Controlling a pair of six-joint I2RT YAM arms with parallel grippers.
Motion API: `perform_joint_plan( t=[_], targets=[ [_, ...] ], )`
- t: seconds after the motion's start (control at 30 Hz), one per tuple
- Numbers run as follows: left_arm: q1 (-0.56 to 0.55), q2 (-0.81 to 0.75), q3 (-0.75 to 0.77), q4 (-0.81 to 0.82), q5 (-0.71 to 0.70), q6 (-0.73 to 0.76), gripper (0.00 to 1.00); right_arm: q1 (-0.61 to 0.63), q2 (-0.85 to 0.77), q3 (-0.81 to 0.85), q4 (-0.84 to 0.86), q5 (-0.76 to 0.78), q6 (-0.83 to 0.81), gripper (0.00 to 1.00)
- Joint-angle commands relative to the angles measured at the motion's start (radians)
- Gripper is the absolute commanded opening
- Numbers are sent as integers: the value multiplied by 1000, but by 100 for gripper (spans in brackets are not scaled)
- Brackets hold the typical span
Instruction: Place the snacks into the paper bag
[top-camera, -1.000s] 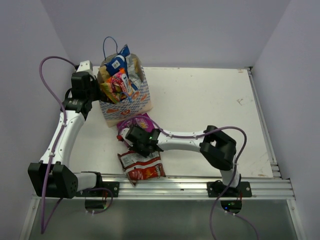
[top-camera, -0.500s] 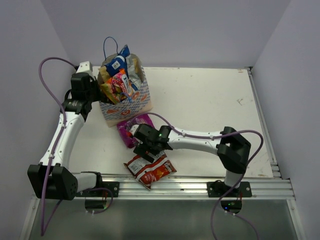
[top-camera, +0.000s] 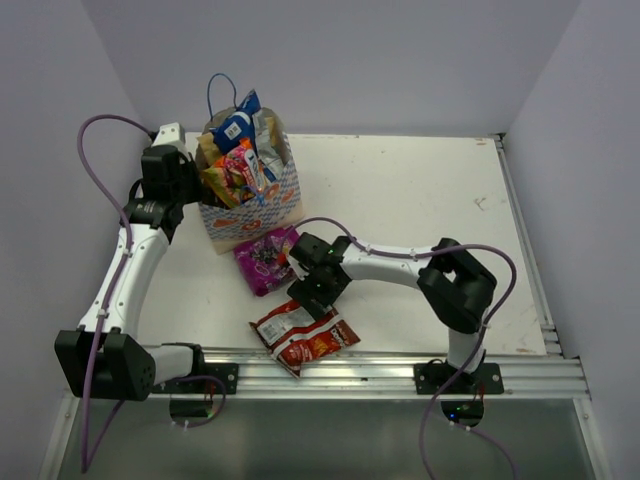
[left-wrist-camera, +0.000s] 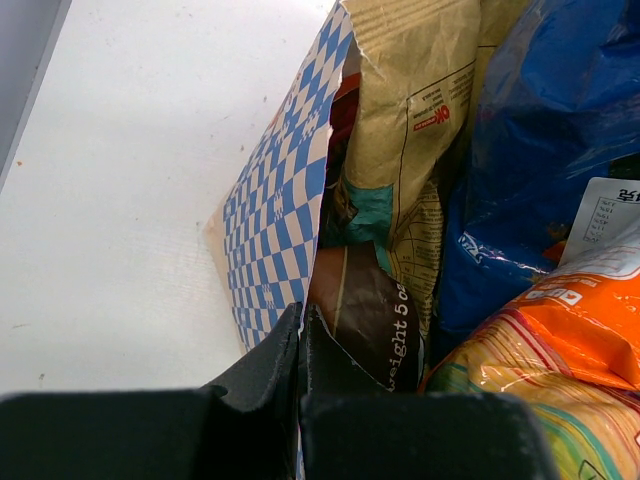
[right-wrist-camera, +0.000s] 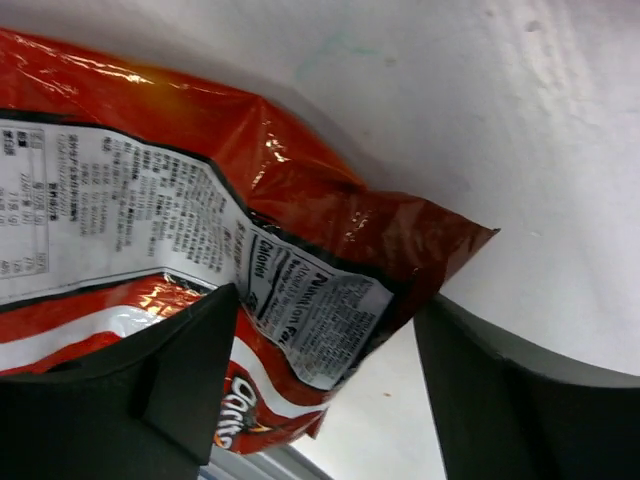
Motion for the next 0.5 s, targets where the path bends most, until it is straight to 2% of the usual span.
perform_joint_plan(
  t=[0.0, 0.03, 0.07, 0.23, 0.27, 0.33, 0.37, 0.47],
  targets=[
    [-4, -30, -2, 28, 10, 4, 0, 0, 43, 38, -43, -137, -12, 70],
    [-4, -30, -4, 29, 7, 6, 0, -1, 43, 41, -50, -108, -4, 6],
    [-4, -30, -2, 29, 4, 6, 0, -3, 39, 38, -66, -92, 2, 0],
    [-4, -32, 1, 29, -1, 10, 0, -64, -88, 21, -151, 78, 50, 0],
    [-4, -32, 1, 31, 1, 9, 0, -86, -116, 32, -217, 178, 59, 0],
    [-4, -35, 5, 28, 4, 9, 0, -157, -182, 110, -329, 309, 91, 0],
    [-4, -36, 5, 28, 4, 9, 0, -178, -197, 203, -360, 449, 108, 0],
    [-4, -45, 4, 26, 7, 7, 0, -239, -202, 379, -417, 604, 97, 2]
  ],
)
